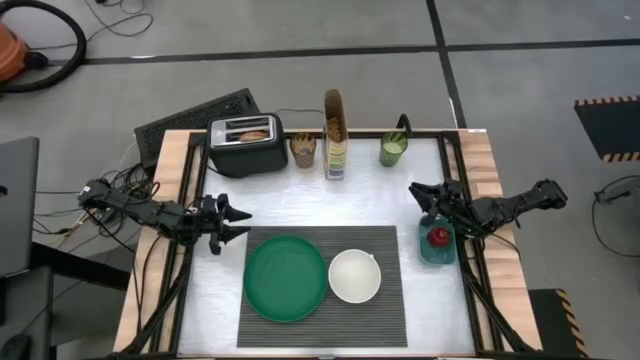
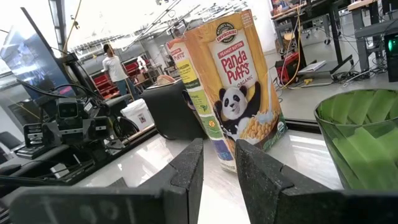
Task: Arrange a breakfast setting
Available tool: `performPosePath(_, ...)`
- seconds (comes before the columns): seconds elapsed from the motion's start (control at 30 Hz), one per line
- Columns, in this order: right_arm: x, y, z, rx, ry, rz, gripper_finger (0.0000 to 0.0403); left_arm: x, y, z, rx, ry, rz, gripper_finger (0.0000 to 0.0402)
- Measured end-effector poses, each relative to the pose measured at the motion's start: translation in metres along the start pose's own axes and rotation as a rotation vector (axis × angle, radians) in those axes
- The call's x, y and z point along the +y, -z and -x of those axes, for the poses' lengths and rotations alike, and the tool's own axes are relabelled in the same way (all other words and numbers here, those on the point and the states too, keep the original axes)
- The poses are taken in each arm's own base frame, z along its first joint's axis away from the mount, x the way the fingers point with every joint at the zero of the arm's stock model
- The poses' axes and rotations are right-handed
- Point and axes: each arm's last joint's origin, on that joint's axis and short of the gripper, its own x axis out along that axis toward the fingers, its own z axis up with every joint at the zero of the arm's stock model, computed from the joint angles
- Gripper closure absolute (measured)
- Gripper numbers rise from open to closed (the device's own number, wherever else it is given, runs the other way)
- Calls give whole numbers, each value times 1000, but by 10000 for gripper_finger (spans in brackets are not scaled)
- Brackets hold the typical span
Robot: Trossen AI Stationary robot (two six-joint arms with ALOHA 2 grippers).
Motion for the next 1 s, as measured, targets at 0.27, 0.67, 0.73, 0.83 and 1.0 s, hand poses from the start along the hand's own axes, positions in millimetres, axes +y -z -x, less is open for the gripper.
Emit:
performPosePath(0.27,0,0,0,0,0,0,281,0,0,0,-2,-4,0,200)
performPosePath(0.67,0,0,0,0,0,0,281,0,0,0,-2,-3,121,200)
performPosePath(0.73,0,0,0,0,0,-1,281,0,0,0,-2,-3,154,200)
performPosePath(0.83,0,0,0,0,0,0,281,0,-3,0,-43,-27,173,200)
performPosePath(1.0,0,0,0,-1,0,-1,281,-3,-17,1,-151,-49,266,199)
